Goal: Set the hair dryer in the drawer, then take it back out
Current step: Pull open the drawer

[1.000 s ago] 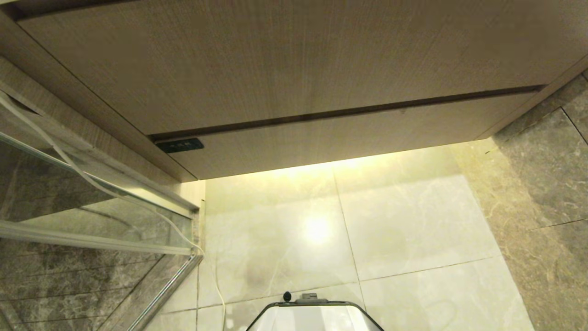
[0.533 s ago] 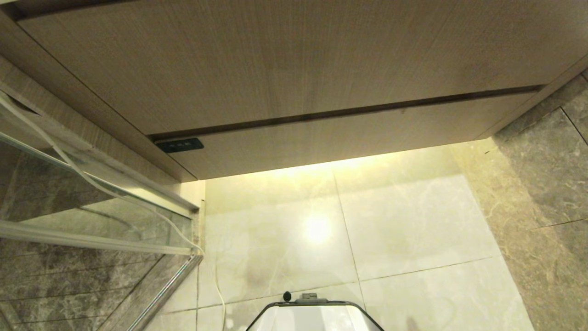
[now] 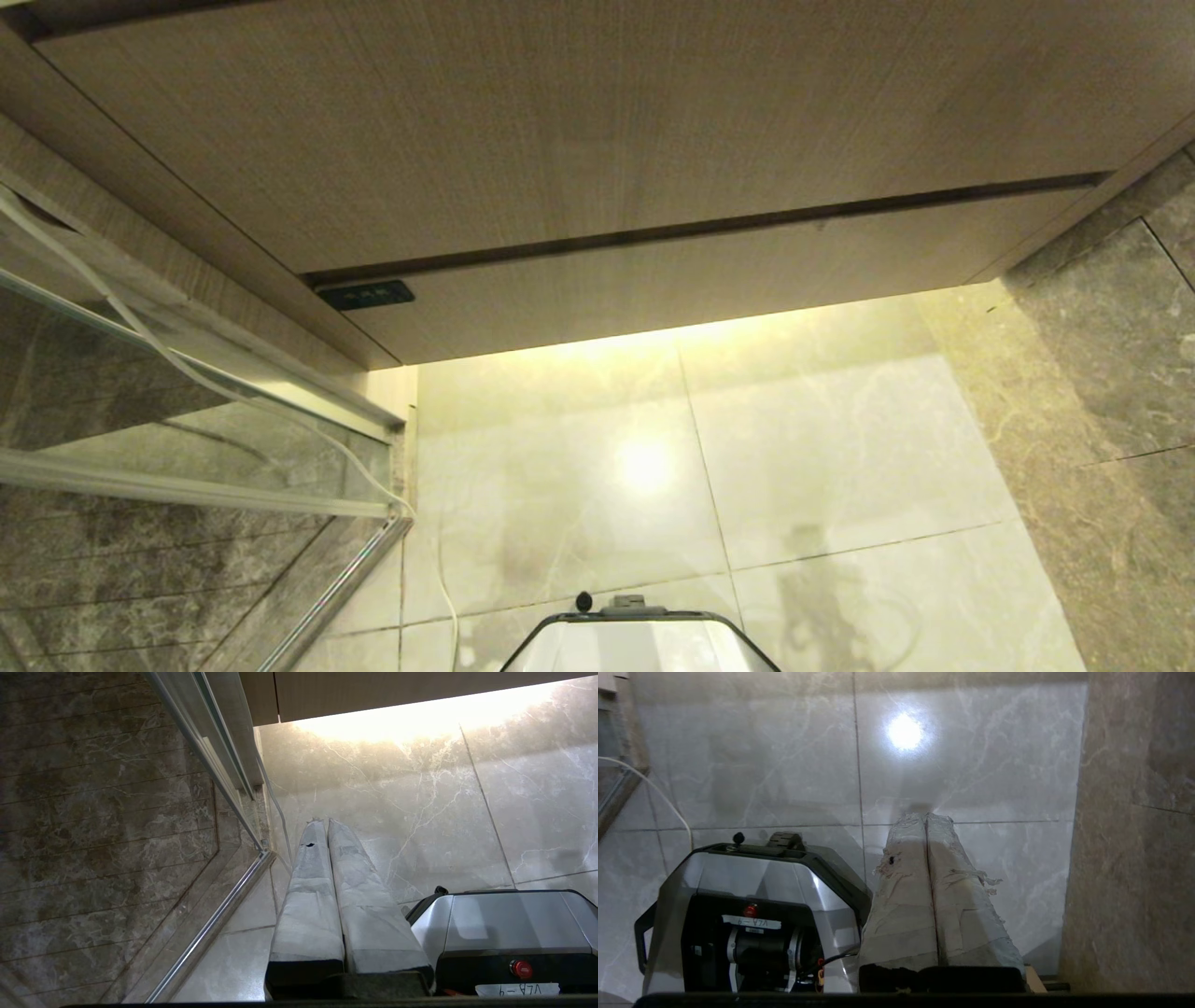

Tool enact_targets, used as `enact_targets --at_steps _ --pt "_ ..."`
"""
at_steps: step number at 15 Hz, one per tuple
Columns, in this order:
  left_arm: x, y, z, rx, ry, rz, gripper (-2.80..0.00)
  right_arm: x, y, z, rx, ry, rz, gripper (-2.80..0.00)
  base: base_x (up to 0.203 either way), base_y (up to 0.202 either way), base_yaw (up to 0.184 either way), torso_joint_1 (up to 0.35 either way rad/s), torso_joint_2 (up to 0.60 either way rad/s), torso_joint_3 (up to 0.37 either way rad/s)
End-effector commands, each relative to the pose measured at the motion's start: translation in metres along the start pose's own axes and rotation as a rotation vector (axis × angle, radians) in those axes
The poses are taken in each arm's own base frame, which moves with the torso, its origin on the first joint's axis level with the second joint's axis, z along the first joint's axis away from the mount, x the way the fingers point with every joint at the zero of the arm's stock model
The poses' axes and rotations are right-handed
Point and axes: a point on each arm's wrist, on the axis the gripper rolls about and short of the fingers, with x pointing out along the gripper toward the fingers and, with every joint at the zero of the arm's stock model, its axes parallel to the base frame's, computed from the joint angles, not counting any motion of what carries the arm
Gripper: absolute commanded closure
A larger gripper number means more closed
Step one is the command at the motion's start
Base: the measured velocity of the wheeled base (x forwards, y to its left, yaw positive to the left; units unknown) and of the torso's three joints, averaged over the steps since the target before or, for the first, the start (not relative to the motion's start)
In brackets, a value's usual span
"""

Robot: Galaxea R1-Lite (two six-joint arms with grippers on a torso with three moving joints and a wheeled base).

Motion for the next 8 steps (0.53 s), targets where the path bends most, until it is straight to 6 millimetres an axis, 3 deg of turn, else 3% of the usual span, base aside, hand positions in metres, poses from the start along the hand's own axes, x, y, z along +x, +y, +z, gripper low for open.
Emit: enact_targets --at_steps 1,2,3,8 --pt "0.0001 0.0000 -0.0004 0.000 0.001 0.000 0.00 0.0161 -0.0009 -0.0030 0.008 0.061 -0.030 0.00 0.000 0.000 0.000 0.000 0.00 0.000" --pt "0.0000 0.0000 0.0000 0.000 0.000 0.000 0.00 0.0155 -0.0012 -0.0040 0.009 0.063 -0.033 0.00 0.000 0.000 0.000 0.000 0.00 0.000" --pt "0.0001 0.0000 -0.0004 0.000 0.001 0.000 0.00 0.0147 -0.0020 -0.0041 0.018 0.059 -0.038 -2.80 0.000 0.000 0.000 0.000 0.00 0.000" --pt "0.0001 0.0000 -0.0004 0.000 0.001 0.000 0.00 0.0182 -0.0094 -0.0046 -0.139 0.092 -0.151 -2.80 0.000 0.000 0.000 0.000 0.00 0.000"
